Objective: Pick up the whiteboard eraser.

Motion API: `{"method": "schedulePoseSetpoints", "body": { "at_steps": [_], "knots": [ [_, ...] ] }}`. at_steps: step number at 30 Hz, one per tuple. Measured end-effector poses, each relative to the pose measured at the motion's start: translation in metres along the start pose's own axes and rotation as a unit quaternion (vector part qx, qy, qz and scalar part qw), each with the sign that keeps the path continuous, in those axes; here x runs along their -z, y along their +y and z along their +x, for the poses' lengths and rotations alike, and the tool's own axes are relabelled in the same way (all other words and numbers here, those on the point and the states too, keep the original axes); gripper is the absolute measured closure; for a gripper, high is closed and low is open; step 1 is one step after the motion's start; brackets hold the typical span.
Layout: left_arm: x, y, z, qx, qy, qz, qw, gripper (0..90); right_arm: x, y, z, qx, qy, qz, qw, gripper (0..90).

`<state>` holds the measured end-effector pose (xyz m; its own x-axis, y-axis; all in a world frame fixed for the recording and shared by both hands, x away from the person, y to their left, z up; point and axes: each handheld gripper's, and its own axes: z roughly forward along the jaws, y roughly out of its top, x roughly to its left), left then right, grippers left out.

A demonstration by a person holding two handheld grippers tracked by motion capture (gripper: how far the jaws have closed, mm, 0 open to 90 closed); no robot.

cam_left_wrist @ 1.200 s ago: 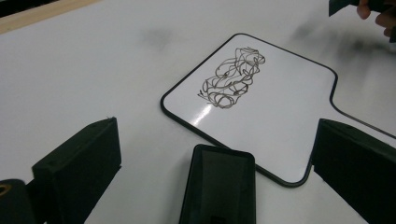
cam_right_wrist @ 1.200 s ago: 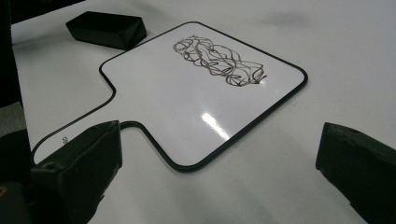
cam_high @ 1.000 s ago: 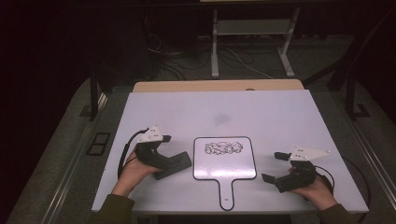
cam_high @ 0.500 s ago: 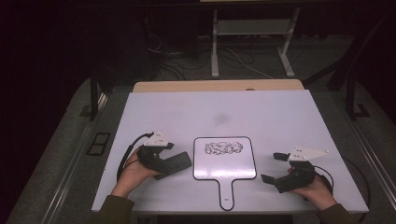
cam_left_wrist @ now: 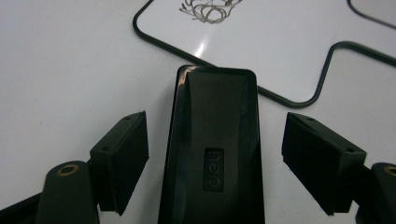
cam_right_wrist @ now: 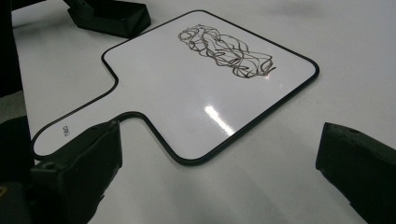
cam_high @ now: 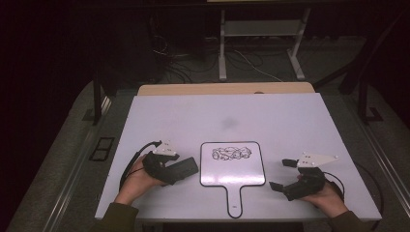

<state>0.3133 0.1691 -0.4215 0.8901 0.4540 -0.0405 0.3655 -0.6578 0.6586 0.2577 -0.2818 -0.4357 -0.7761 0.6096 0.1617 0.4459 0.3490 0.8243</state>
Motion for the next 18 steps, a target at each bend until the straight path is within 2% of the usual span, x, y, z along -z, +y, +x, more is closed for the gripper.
{"method": "schedulePoseSetpoints", "body": {
  "at_steps": [18],
  "knots": [
    [-0.0086, -0.0021, -0.0029, -0.013, 0.013, 0.053, 0.9984, 34.1, -0.0005, -0.0002, 0.0000, -0.001, 0.000, 0.003, 1.0000, 0.0]
  ]
}}
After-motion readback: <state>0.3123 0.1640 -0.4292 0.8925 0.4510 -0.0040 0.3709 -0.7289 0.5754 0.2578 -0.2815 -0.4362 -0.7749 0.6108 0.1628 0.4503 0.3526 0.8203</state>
